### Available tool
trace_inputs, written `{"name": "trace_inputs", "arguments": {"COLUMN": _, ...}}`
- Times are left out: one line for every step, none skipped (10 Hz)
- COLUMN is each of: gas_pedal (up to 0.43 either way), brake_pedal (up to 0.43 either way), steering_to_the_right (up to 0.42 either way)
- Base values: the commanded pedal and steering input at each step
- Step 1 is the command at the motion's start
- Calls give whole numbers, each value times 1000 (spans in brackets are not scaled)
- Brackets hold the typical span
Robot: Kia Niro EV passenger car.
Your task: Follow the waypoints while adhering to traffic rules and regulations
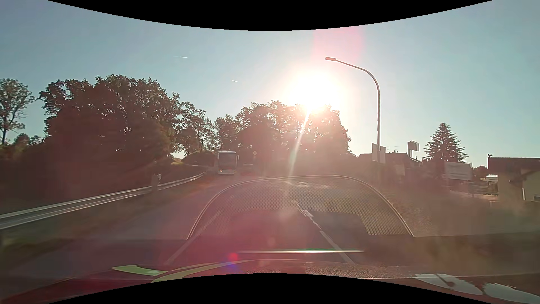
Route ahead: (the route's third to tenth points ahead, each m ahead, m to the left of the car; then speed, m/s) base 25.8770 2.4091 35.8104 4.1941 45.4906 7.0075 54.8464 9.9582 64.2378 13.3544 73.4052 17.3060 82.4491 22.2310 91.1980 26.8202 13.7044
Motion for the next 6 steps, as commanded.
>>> {"name": "trace_inputs", "arguments": {"gas_pedal": 67, "brake_pedal": 0, "steering_to_the_right": -11}}
{"name": "trace_inputs", "arguments": {"gas_pedal": 79, "brake_pedal": 0, "steering_to_the_right": -12}}
{"name": "trace_inputs", "arguments": {"gas_pedal": 98, "brake_pedal": 0, "steering_to_the_right": -15}}
{"name": "trace_inputs", "arguments": {"gas_pedal": 118, "brake_pedal": 0, "steering_to_the_right": -15}}
{"name": "trace_inputs", "arguments": {"gas_pedal": 130, "brake_pedal": 0, "steering_to_the_right": -15}}
{"name": "trace_inputs", "arguments": {"gas_pedal": 130, "brake_pedal": 0, "steering_to_the_right": -15}}
